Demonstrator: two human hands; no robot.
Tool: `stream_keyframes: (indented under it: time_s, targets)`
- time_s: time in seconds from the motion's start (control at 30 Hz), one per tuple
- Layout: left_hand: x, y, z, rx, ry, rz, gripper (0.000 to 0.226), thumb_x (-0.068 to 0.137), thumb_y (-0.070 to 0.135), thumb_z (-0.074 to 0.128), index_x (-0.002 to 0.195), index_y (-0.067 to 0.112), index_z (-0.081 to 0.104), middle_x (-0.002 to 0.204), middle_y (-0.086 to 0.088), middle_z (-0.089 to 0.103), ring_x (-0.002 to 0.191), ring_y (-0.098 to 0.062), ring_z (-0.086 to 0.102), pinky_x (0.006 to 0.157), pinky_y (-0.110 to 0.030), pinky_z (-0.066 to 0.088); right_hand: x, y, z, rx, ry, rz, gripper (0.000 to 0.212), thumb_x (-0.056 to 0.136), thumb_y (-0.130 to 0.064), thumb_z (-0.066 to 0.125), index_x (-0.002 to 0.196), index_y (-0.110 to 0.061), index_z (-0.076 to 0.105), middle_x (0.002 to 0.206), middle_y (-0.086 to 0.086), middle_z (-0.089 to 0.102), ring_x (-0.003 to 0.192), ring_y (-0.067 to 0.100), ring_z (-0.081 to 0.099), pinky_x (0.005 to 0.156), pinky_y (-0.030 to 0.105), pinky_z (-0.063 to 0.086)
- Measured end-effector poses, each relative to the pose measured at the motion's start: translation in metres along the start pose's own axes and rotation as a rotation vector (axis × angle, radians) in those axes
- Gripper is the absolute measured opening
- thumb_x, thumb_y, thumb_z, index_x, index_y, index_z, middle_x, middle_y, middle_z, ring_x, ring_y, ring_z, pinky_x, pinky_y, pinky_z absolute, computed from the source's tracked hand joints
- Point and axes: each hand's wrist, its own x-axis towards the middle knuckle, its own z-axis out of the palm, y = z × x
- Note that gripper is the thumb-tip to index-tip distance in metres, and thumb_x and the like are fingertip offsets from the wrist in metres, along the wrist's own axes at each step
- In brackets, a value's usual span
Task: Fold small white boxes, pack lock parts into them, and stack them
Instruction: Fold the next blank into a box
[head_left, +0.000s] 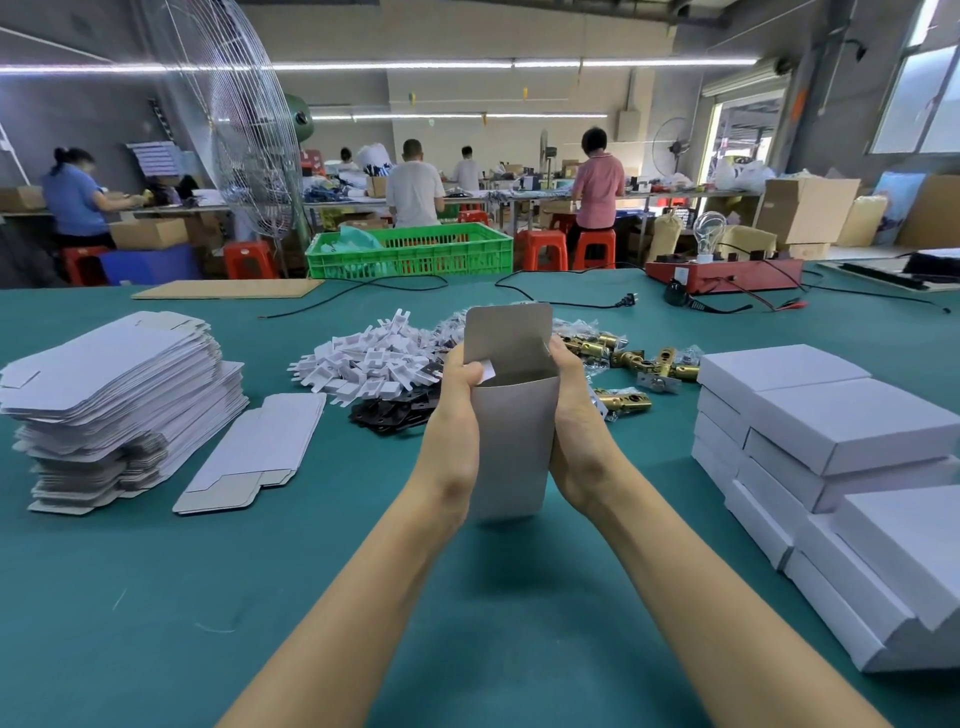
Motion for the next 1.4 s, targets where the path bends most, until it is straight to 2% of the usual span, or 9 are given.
stream_keyframes:
  time_s: [0.17,0.33,0.43,0.57,0.8,1.03,1.17,1.3,1.4]
  targets:
    - [0.000,-0.004,0.001,0.005,0.055,0.045,0.034,0.085,0.038,0.038,0.102,0.055,0.062,0.105,0.011,0.074,0.088,-0.010,0.071,0.066,-0.027,0.057,0.000,-0.002,0.002,0.001,-0.001,0.031,0.038,0.089,-0.053,0.042,0.091,-0.035,0.075,0.098,0.000,0.075,0.086,0.017,0.070,0.070,0.031,0.055]
    - [0.002,-0.003,-0.002,-0.055,0.177,0.088,0.032,0.081,0.037,0.042,0.094,0.060,0.060,0.119,0.000,0.069,0.111,-0.024,0.064,0.094,-0.043,0.052,-0.001,-0.007,0.010,-0.015,0.028,-0.093,0.025,0.093,-0.029,0.041,0.105,-0.020,0.062,0.111,0.009,0.069,0.094,0.025,0.064,0.083,0.041,0.050]
    - [0.002,-0.004,0.000,-0.059,0.168,0.114,0.035,0.083,0.032,0.041,0.094,0.057,0.063,0.117,0.002,0.069,0.100,-0.016,0.066,0.083,-0.035,0.056,-0.002,-0.012,0.010,0.061,0.061,-0.194,0.027,0.096,-0.008,0.041,0.101,-0.026,0.059,0.100,0.005,0.067,0.089,0.022,0.059,0.076,0.036,0.048]
    - [0.002,-0.003,0.002,-0.037,0.164,0.104,0.041,0.094,0.021,0.039,0.097,0.051,0.067,0.119,-0.001,0.069,0.110,-0.025,0.063,0.095,-0.045,0.050,-0.004,-0.016,0.008,0.135,0.117,-0.258,0.031,0.094,0.004,0.042,0.100,-0.021,0.061,0.094,0.006,0.067,0.083,0.020,0.060,0.066,0.029,0.052]
    - [0.004,-0.003,-0.001,-0.073,0.180,0.066,0.048,0.099,0.015,0.039,0.089,0.050,0.070,0.104,0.004,0.074,0.088,-0.012,0.066,0.073,-0.030,0.054,-0.006,-0.019,0.010,0.193,0.121,-0.261,0.027,0.094,0.002,0.046,0.097,-0.018,0.063,0.084,-0.003,0.071,0.078,0.013,0.064,0.064,0.027,0.055]
    - [0.003,-0.001,-0.001,-0.065,0.221,0.089,0.038,0.096,0.014,0.043,0.079,0.035,0.071,0.098,-0.001,0.069,0.103,-0.031,0.060,0.100,-0.052,0.044,-0.008,-0.021,0.007,0.263,0.099,-0.207,0.032,0.090,0.001,0.042,0.070,-0.015,0.060,0.066,-0.001,0.064,0.058,0.014,0.057,0.052,0.024,0.045]
    - [0.000,-0.003,-0.001,-0.037,0.204,0.088,0.036,0.096,0.015,0.042,0.074,0.031,0.067,0.089,0.003,0.067,0.089,-0.020,0.058,0.082,-0.040,0.045,-0.008,-0.020,0.005,0.291,0.090,-0.147,0.024,0.083,-0.013,0.040,0.068,-0.010,0.058,0.068,0.004,0.059,0.062,0.017,0.052,0.054,0.023,0.045]
    - [-0.003,-0.002,-0.003,-0.142,0.113,0.060,0.021,0.093,0.029,0.044,0.088,0.019,0.062,0.081,-0.003,0.070,0.068,-0.013,0.065,0.056,-0.023,0.050,-0.009,-0.019,0.007,0.269,0.024,-0.174,0.012,0.071,-0.022,0.056,0.071,-0.011,0.053,0.068,0.001,0.053,0.058,0.012,0.054,0.052,0.023,0.045]
    - [-0.003,0.000,-0.003,-0.119,0.132,0.076,0.040,0.087,0.050,0.051,0.098,0.012,0.061,0.097,-0.014,0.068,0.085,-0.023,0.065,0.075,-0.037,0.053,-0.007,-0.018,0.006,0.225,0.001,-0.205,0.012,0.075,-0.023,0.060,0.074,-0.013,0.054,0.070,-0.002,0.055,0.066,0.012,0.053,0.059,0.027,0.042]
